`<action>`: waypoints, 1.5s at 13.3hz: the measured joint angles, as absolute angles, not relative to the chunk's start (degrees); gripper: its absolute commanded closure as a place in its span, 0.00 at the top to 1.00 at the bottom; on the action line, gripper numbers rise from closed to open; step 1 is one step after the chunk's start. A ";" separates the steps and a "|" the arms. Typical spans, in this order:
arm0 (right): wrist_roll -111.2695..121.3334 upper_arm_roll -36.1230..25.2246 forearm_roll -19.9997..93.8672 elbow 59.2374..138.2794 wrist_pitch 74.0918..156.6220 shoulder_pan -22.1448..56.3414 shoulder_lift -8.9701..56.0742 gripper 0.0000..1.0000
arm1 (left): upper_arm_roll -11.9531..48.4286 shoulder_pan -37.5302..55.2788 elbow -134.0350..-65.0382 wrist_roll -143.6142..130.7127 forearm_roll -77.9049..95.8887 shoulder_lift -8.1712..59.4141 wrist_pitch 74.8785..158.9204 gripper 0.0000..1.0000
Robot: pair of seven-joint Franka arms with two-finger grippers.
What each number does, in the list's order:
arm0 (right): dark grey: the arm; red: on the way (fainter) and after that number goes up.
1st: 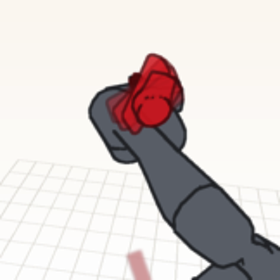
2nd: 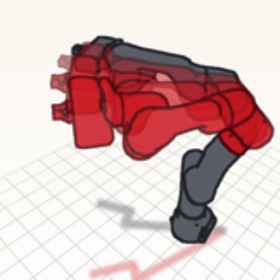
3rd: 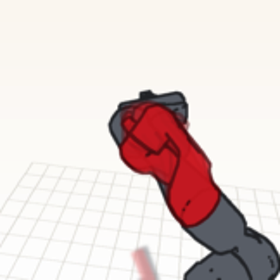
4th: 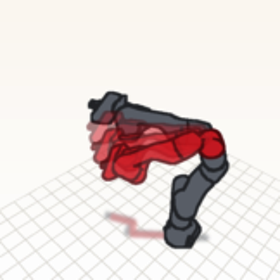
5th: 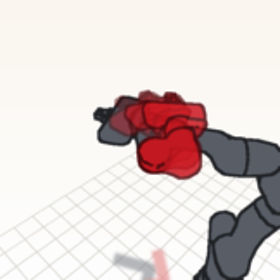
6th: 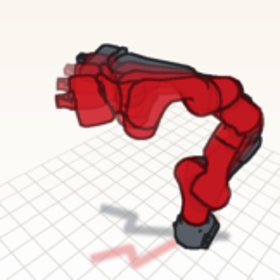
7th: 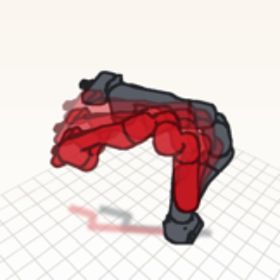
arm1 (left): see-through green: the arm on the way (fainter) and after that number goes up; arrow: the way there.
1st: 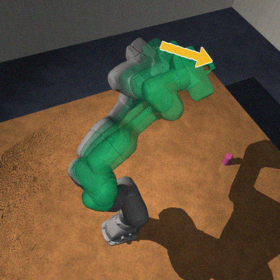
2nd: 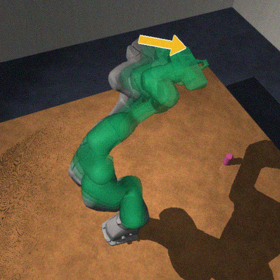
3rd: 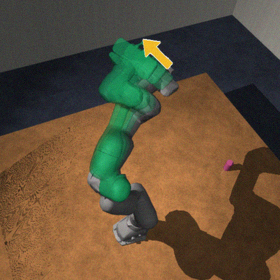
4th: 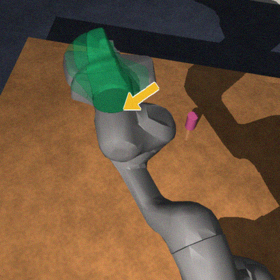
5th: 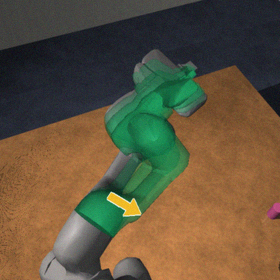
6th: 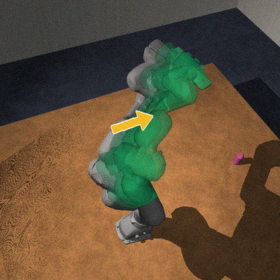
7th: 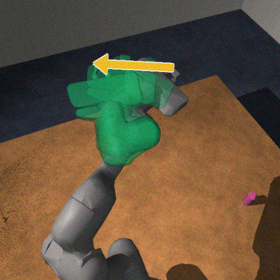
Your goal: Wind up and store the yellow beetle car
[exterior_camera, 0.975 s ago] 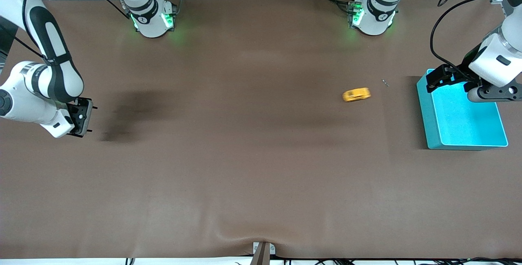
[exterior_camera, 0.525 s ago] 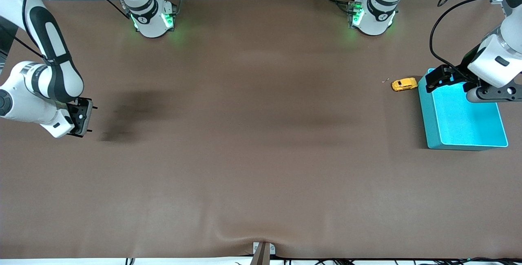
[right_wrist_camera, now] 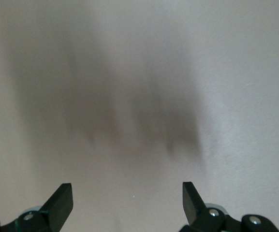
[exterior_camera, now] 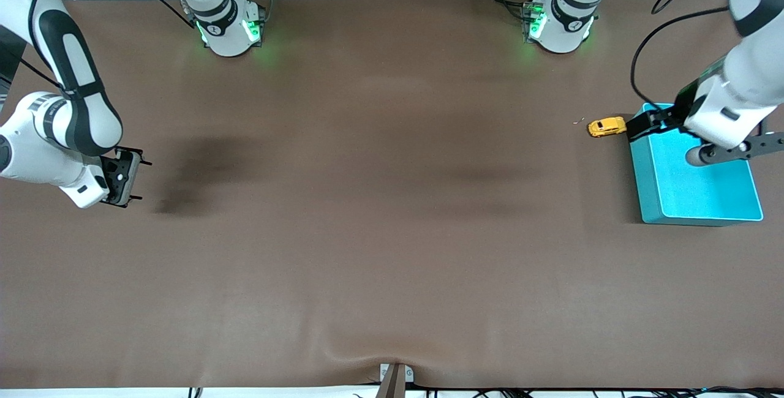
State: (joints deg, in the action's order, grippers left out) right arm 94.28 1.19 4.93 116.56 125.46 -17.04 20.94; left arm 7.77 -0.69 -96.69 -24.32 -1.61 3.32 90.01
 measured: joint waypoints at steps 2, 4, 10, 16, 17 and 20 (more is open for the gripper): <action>91.93 1.38 6.38 112.76 121.46 -16.98 20.84 1.00 | 7.71 -0.84 -101.39 -32.04 -1.63 3.77 90.12 1.00; 86.43 1.76 6.63 107.69 116.04 -16.35 20.67 1.00 | 7.57 -2.39 -106.12 -37.48 -1.68 4.31 92.87 1.00; 68.05 2.03 6.73 92.75 102.17 -10.83 20.10 1.00 | 7.39 -5.77 -124.81 -53.90 -4.49 5.48 111.76 1.00; 54.87 2.11 6.78 81.87 95.00 -7.45 19.99 1.00 | 7.37 -7.87 -131.95 -70.49 -10.02 8.55 117.19 1.00; 54.38 2.10 6.78 80.73 94.80 -7.43 19.98 1.00 | 7.36 -9.08 -132.60 -72.66 -10.03 9.08 118.81 1.00; 48.25 2.09 6.78 78.27 93.57 -7.43 19.96 1.00 | 7.23 -12.89 -135.31 -78.47 -10.03 11.04 126.20 1.00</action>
